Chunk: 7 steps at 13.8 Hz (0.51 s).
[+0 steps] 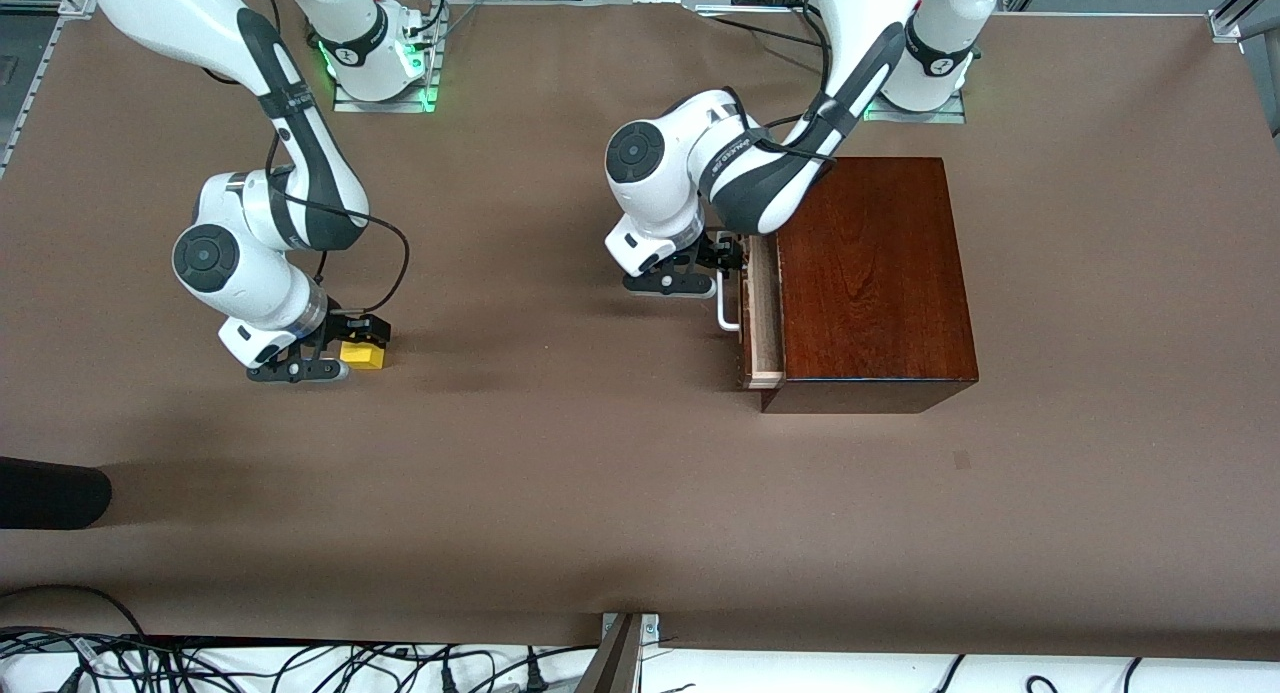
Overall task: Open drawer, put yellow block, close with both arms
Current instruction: 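Pull the drawer open with the left gripper while the right gripper grasps the cube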
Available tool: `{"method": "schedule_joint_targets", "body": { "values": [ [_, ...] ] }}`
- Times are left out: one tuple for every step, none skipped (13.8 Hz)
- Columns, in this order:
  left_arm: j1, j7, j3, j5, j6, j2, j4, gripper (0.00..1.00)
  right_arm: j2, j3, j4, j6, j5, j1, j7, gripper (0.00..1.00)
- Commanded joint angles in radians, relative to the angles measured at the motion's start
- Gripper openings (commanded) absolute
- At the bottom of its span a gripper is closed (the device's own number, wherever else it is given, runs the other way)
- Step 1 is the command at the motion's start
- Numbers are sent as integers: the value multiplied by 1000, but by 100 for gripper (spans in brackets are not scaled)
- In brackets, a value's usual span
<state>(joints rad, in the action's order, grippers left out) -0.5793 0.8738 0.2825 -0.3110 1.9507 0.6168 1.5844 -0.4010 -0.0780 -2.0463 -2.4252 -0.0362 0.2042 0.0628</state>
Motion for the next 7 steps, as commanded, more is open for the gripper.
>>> {"method": "schedule_joint_targets", "body": {
  "values": [
    [-59, 36, 7, 46, 59, 87, -93, 100, -33, 6, -9, -58, -18, -16, -1, 100],
    [-71, 34, 7, 44, 63, 99, -112, 100, -45, 6, -9, -63, -18, -17, -1, 100],
    [-79, 36, 7, 46, 66, 107, -129, 100, -53, 6, -9, -69, -18, -17, -1, 100],
    [-80, 34, 7, 46, 74, 113, -142, 100, -61, 6, -9, -78, -18, -20, -1, 100],
    [-80, 34, 7, 46, 82, 121, -149, 100, -71, 6, -9, -81, -18, -23, -1, 98],
    [-80, 34, 7, 46, 94, 123, -149, 100, -76, 6, -11, -81, -18, -25, -3, 92],
    [-80, 36, 7, 46, 100, 123, -149, 100, -76, 6, -12, -81, -18, -25, -1, 82]
  ]
}}
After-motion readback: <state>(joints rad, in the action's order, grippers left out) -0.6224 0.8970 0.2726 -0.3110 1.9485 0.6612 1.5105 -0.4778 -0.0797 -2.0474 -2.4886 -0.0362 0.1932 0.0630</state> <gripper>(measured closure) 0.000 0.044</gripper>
